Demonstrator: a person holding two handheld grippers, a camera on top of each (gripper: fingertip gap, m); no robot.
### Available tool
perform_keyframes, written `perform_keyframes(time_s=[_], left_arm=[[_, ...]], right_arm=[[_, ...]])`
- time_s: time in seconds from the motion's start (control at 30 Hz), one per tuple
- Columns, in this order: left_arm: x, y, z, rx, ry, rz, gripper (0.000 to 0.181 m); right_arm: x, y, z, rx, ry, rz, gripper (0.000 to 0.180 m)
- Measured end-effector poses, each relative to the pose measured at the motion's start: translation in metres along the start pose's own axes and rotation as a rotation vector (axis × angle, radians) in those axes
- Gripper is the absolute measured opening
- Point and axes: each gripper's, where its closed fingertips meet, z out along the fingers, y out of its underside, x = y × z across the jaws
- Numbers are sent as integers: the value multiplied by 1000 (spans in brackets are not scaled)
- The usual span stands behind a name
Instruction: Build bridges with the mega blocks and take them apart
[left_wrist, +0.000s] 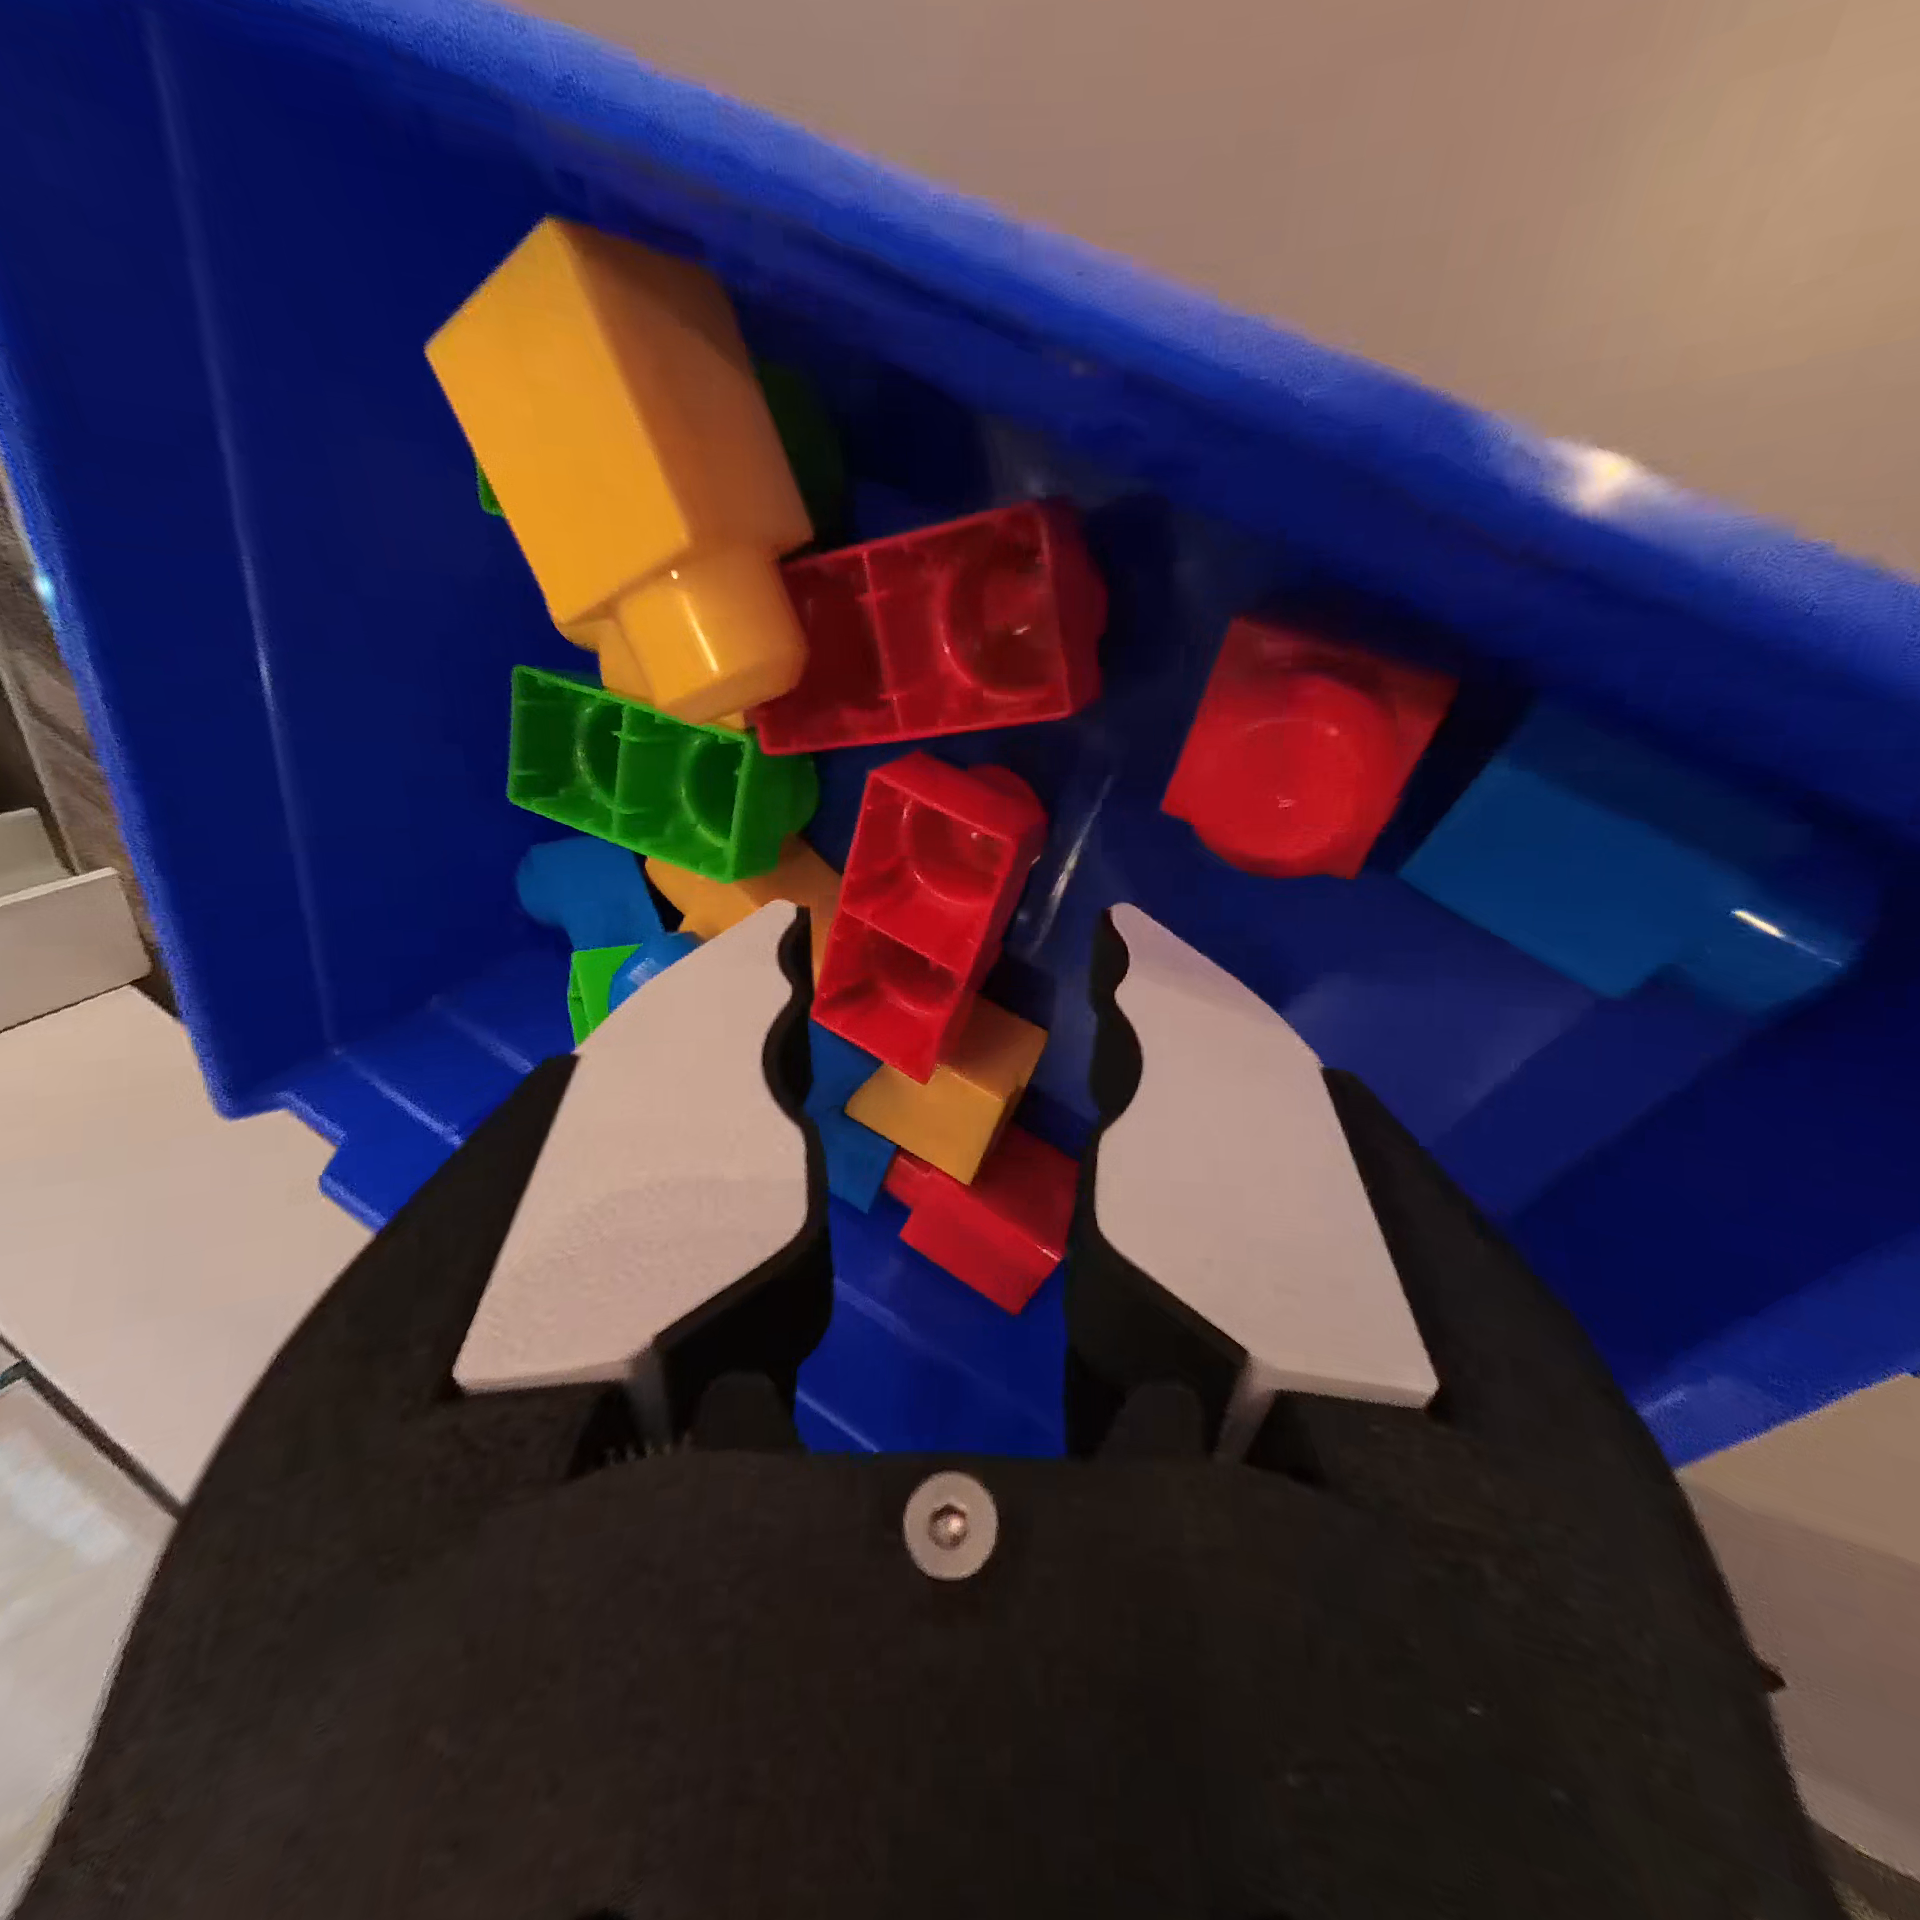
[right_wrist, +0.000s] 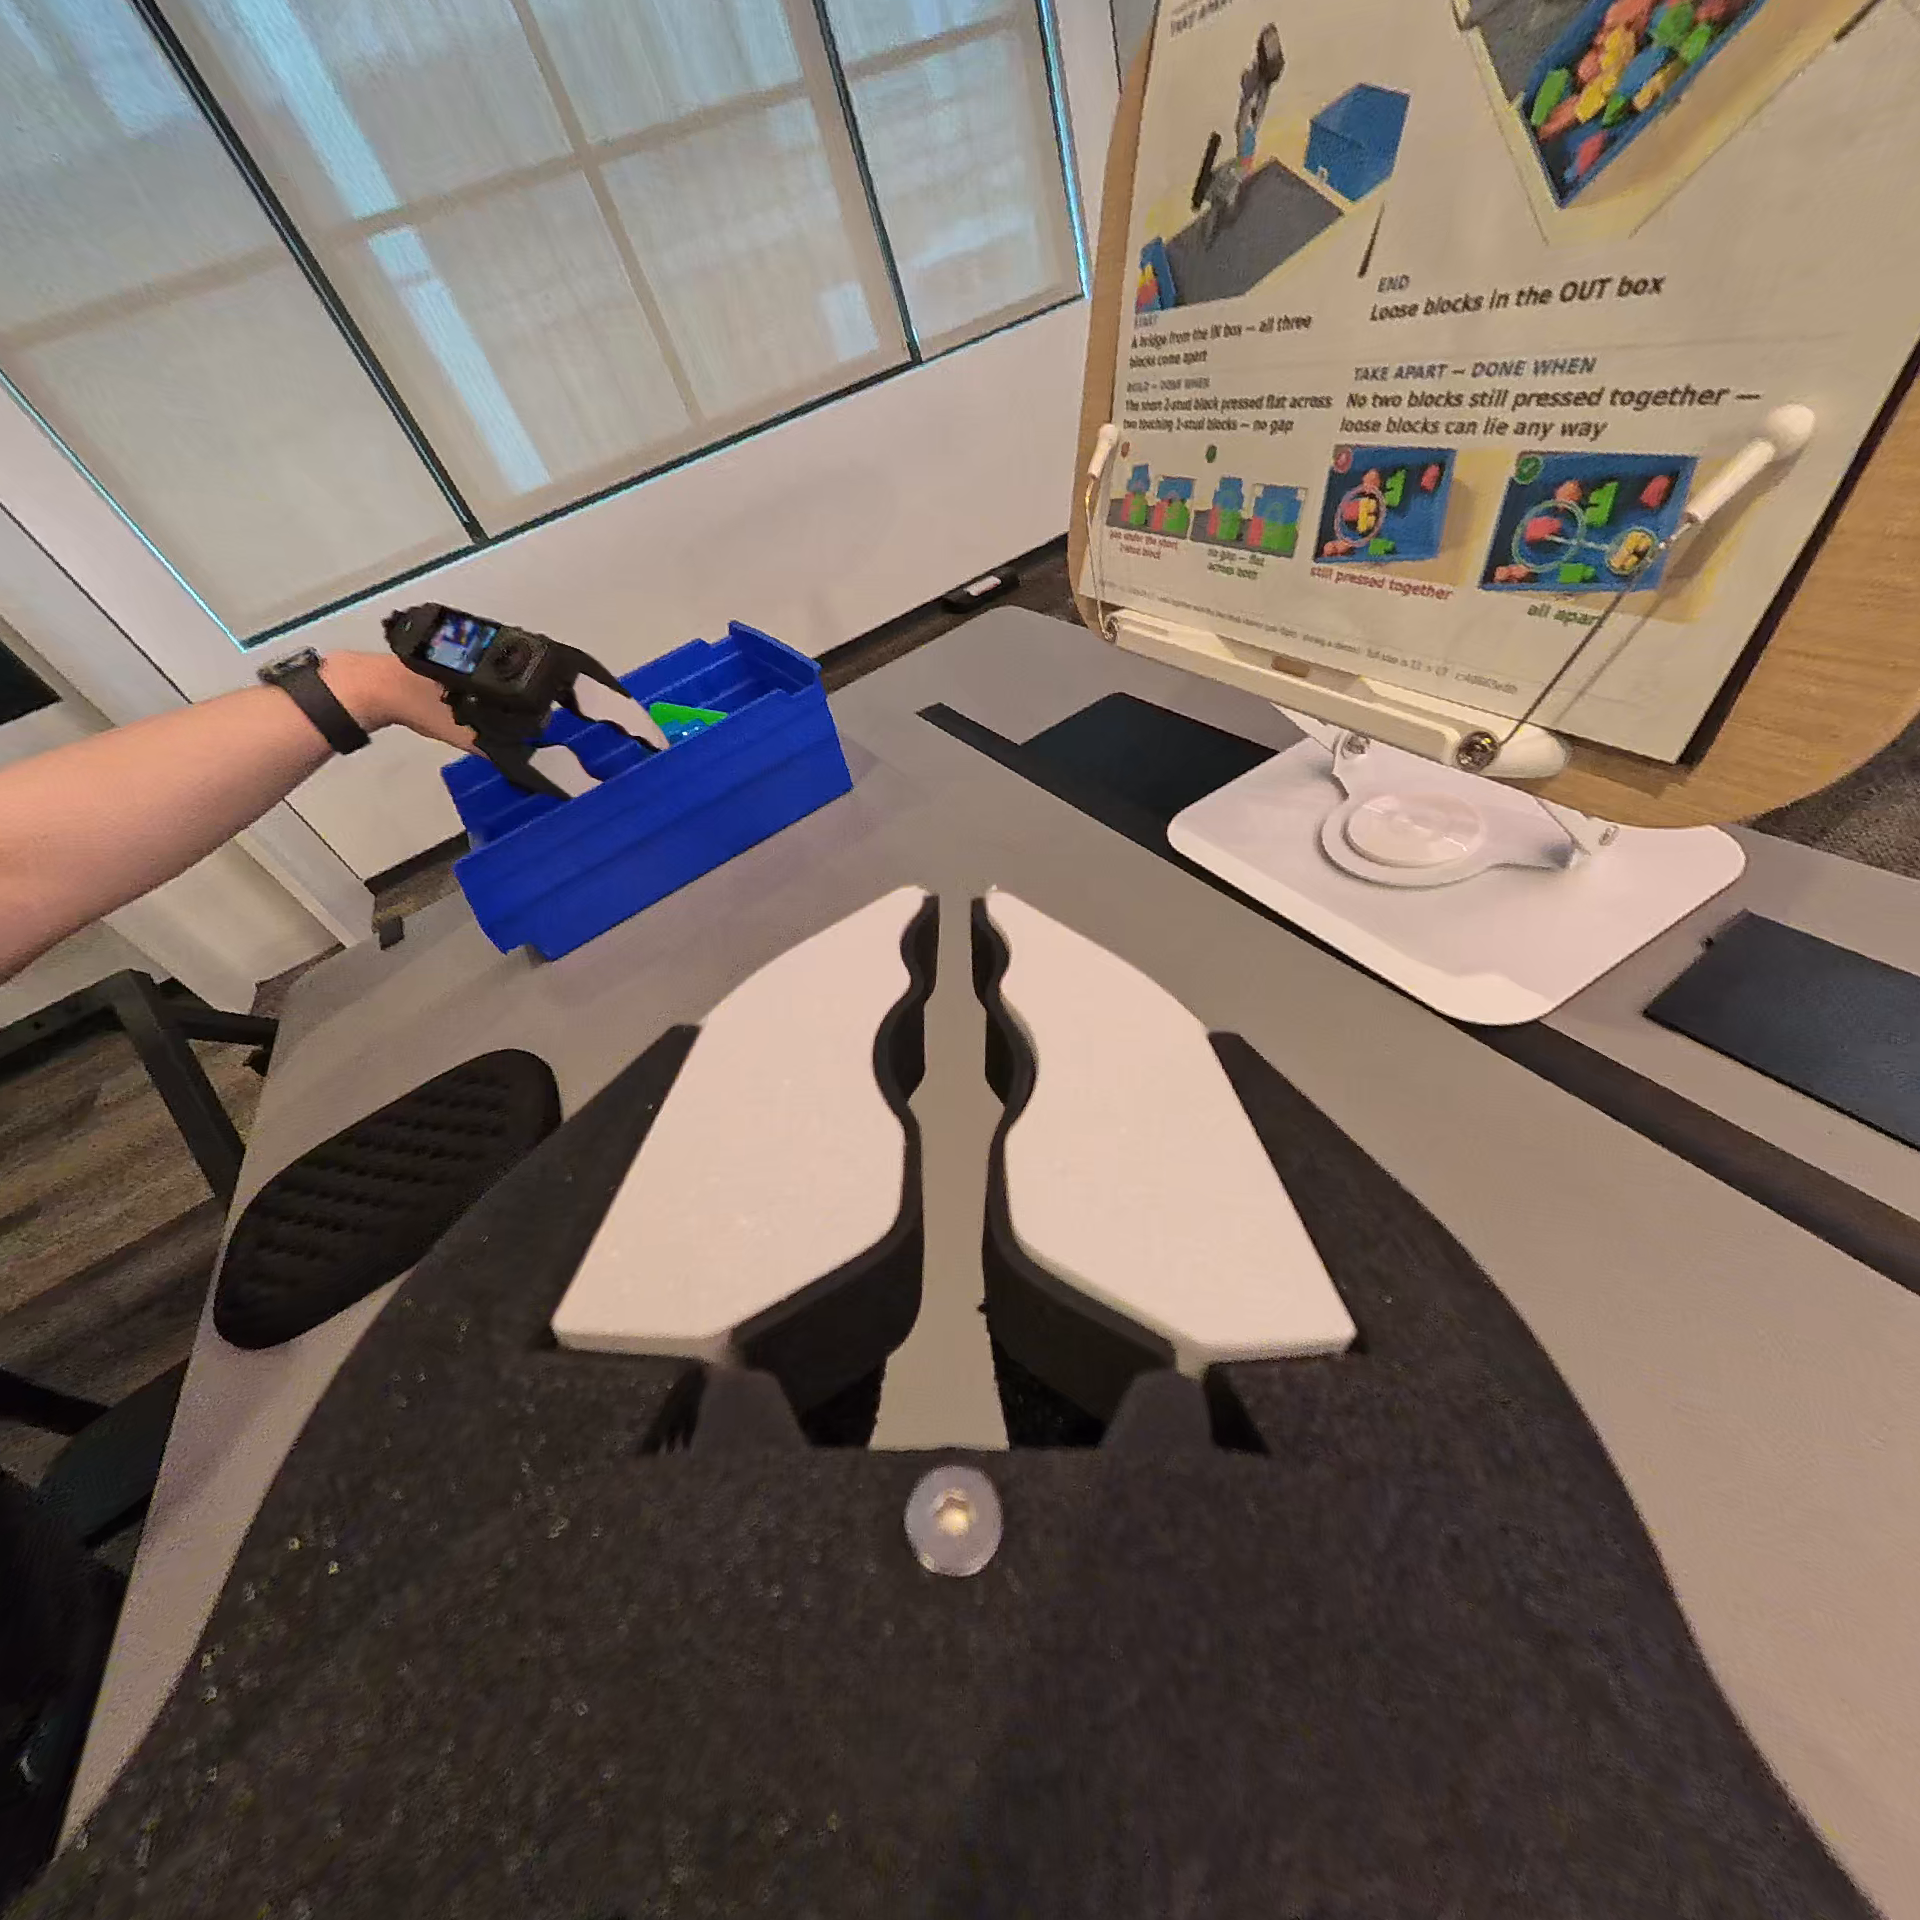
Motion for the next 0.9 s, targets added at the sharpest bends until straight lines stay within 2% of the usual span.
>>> perform_keyframes(time_s=[0.33,0.53,0.67,0.77,0.9], left_arm=[[-6,15,35,-91,64,26,48],[-10,14,28,-59,51,-71,42],[-25,1,-5,118,-34,-219,42],[-43,-14,-50,293,-126,-359,42],[-43,-76,-128,652,-117,-522,42]], right_arm=[[2,15,9,-88,13,-4,5],[2,22,14,-122,10,-5,5],[0,23,20,-129,-2,-5,5],[-8,20,29,-118,-10,-28,5],[-48,7,56,-57,-102,-124,6]])
